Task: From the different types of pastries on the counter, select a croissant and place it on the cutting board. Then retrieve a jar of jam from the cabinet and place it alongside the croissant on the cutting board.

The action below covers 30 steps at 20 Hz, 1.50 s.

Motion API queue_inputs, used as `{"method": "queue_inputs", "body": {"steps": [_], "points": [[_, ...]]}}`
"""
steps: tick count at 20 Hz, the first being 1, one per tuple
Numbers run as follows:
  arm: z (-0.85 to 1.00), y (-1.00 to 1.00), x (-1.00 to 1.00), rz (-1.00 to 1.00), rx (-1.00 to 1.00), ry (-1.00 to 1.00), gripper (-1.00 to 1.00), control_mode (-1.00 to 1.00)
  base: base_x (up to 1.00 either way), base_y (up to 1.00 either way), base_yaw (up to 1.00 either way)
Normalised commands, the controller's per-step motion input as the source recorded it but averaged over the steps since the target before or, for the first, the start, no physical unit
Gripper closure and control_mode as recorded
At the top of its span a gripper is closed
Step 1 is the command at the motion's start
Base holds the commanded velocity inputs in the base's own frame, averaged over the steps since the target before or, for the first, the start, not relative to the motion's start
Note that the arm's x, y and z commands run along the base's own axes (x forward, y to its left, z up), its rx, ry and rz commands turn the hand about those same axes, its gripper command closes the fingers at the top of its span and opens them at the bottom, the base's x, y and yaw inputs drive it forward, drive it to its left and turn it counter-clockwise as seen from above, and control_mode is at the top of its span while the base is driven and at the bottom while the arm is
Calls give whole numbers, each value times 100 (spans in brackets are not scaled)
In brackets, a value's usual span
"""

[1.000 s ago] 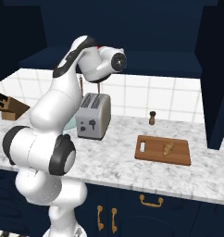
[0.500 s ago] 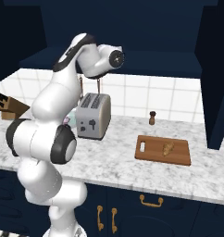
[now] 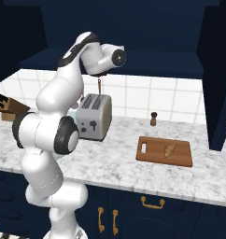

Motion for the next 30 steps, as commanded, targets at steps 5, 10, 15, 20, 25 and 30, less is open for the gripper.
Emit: {"method": "queue_inputs", "body": {"steps": [5, 10, 15, 20, 25, 30], "points": [[-9, 0, 27, 0, 0, 0, -100, -100, 0, 0, 0], [-5, 10, 26, 0, -2, 0, 100, -100, 0, 0, 0], [0, 0, 18, 0, 0, 0, 100, -100, 0, 0, 0], [0, 0, 2, 0, 0, -2, 100, -100, 0, 0, 0], [20, -1, -17, 0, 0, -5, 100, -100, 0, 0, 0], [6, -9, -49, 1, -2, -7, 100, -100, 0, 0, 0]]}}
